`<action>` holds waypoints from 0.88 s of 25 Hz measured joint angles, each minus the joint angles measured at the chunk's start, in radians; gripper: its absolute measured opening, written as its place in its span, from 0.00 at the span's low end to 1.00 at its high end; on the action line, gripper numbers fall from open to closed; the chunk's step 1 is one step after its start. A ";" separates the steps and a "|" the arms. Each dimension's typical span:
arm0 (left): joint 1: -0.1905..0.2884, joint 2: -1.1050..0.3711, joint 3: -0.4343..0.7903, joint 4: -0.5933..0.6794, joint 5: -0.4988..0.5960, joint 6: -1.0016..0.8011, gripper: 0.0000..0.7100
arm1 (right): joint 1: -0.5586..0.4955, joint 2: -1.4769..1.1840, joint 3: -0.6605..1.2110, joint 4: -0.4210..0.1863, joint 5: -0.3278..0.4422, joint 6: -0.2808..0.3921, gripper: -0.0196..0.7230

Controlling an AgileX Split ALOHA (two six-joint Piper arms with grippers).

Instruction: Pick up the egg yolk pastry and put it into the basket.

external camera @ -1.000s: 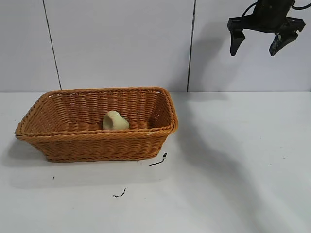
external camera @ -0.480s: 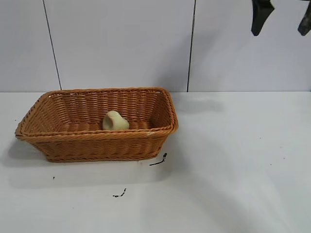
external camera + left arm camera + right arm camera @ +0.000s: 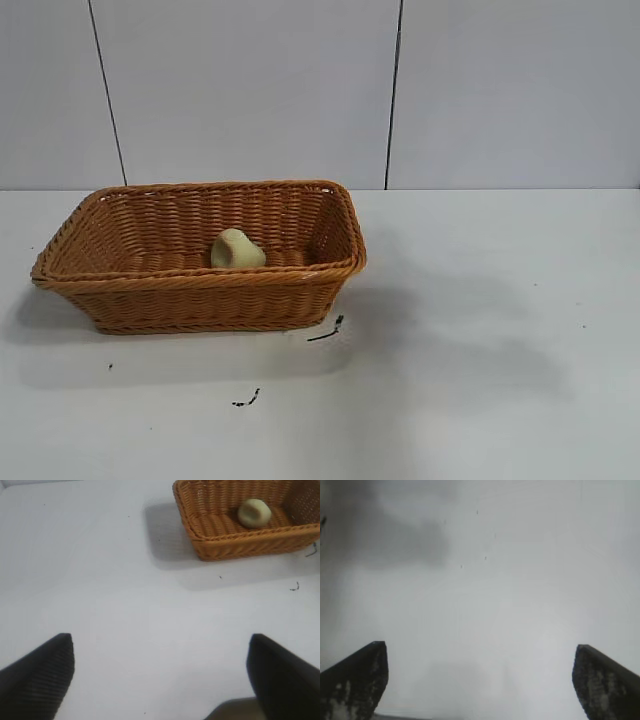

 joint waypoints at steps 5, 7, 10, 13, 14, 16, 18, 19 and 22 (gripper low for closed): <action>0.000 0.000 0.000 0.000 0.000 0.000 0.98 | 0.000 -0.347 0.280 0.000 -0.073 -0.001 0.96; 0.000 0.000 0.000 0.000 0.000 0.000 0.98 | 0.000 -0.503 0.371 0.000 -0.100 -0.004 0.96; 0.000 0.000 0.000 0.000 0.000 0.000 0.98 | 0.000 -0.703 0.458 0.006 -0.130 -0.004 0.96; 0.000 0.000 0.000 0.000 0.000 0.000 0.98 | 0.000 -0.861 0.479 0.010 -0.158 -0.004 0.96; 0.000 0.000 0.000 0.000 0.000 0.000 0.98 | 0.000 -0.905 0.481 0.010 -0.165 -0.004 0.96; 0.000 0.000 0.000 0.000 0.000 0.000 0.98 | 0.000 -0.976 0.481 0.010 -0.169 -0.004 0.96; 0.000 0.000 0.000 0.000 0.000 0.000 0.98 | 0.000 -1.040 0.481 0.010 -0.171 -0.004 0.96; 0.000 0.000 0.000 0.000 0.000 0.000 0.98 | 0.000 -1.060 0.481 0.010 -0.171 -0.005 0.96; 0.000 0.000 0.000 0.000 0.000 0.000 0.98 | 0.000 -1.072 0.481 0.010 -0.172 -0.011 0.96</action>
